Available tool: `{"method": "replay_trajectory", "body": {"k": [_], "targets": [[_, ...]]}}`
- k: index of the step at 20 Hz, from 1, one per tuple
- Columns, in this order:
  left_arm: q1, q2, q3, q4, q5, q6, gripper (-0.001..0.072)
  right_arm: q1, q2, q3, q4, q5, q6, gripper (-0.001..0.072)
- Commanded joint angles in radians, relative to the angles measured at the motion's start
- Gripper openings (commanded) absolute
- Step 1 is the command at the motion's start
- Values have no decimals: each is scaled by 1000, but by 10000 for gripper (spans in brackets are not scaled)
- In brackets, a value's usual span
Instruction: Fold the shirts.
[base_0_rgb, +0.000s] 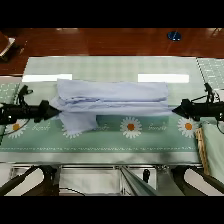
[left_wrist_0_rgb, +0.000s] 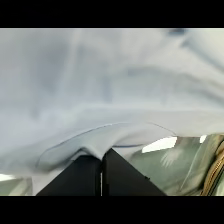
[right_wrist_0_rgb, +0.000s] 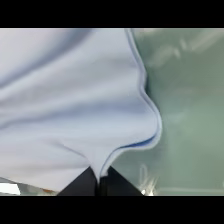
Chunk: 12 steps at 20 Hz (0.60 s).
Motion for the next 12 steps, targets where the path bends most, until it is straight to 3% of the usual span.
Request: {"method": "replay_trajectory", "body": {"k": [1, 8, 12], "targets": [[-66, -129, 224, -54, 35, -3, 19, 39, -74, 149, 36, -51, 0, 24], [-176, -533, 632, -54, 45, -146, 20, 158, -405, 426, 100, -160, 42, 24], [-183, -641, 798, -53, 46, -152, 19, 158, -525, 554, 103, -151, 72, 24]]}}
